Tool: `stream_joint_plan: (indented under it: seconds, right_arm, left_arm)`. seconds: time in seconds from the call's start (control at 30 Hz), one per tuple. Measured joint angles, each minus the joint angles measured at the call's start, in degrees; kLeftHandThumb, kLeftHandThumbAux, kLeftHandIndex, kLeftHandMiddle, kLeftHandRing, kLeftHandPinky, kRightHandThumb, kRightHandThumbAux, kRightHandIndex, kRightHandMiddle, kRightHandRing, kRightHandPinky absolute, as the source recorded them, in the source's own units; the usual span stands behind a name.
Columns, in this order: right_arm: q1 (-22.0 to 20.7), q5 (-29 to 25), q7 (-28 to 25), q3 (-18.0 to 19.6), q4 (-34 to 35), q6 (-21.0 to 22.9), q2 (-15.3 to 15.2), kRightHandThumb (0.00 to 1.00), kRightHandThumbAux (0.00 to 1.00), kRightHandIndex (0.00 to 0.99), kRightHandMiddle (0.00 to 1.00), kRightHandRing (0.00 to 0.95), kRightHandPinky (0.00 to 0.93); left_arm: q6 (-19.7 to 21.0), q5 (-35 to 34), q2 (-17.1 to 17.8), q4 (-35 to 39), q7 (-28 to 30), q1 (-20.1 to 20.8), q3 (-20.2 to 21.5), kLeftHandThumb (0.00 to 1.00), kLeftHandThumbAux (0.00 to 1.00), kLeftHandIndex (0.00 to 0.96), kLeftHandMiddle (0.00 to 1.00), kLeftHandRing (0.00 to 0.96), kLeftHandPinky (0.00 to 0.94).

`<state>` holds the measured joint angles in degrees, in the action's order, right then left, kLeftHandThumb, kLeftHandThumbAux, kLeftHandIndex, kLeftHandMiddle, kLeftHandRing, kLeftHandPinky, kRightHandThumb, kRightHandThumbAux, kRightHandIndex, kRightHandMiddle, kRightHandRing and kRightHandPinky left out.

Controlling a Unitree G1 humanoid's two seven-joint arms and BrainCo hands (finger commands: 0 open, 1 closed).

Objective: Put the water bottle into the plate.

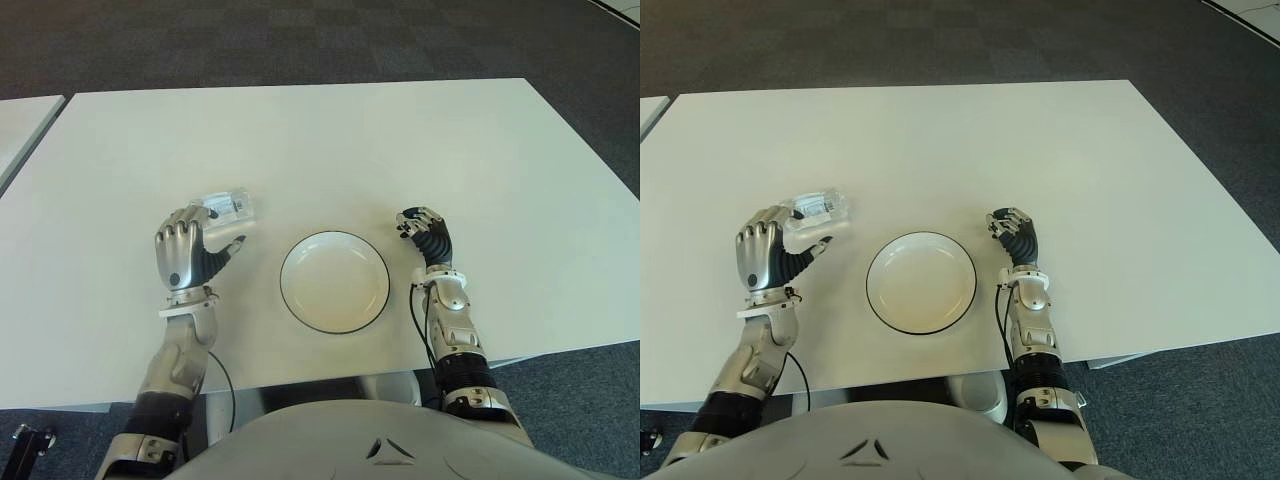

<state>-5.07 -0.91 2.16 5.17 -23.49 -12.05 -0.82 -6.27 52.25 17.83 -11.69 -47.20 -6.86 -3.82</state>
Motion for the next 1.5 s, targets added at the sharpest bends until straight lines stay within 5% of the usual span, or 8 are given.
stream_joint_plan:
  seconds: [0.17,0.4,0.73,1.5]
  right_arm:
    - [0.1,0.0,0.2,-0.2,0.1,0.0,0.1,0.708,0.732,0.429,0.505,0.524,0.542]
    - [0.3,0.0,0.3,-0.3,0.2,0.0,0.2,0.708,0.732,0.429,0.504,0.519,0.537]
    - [0.4,0.1,0.9,-0.4,0.5,0.1,0.3,0.707,0.733,0.429,0.500,0.514,0.533]
    - [0.7,0.3,1.1,-0.7,0.8,-0.1,0.5,0.708,0.732,0.429,0.500,0.513,0.527]
  left_arm:
    - [0.7,0.8,3.7,-5.6,-1.7,5.1,-0.5,0.625,0.446,0.044,0.037,0.033,0.027]
    - [6.6,1.9,5.4,-6.5,2.6,6.7,-3.0,0.548,0.232,0.002,0.002,0.002,0.001]
    - [13.3,2.4,6.6,-7.0,7.9,8.4,-5.7,0.511,0.126,0.000,0.000,0.000,0.000]
    - [4.1,-2.9,12.7,-24.6,8.9,19.4,-9.8,0.473,0.075,0.000,0.000,0.000,0.000]
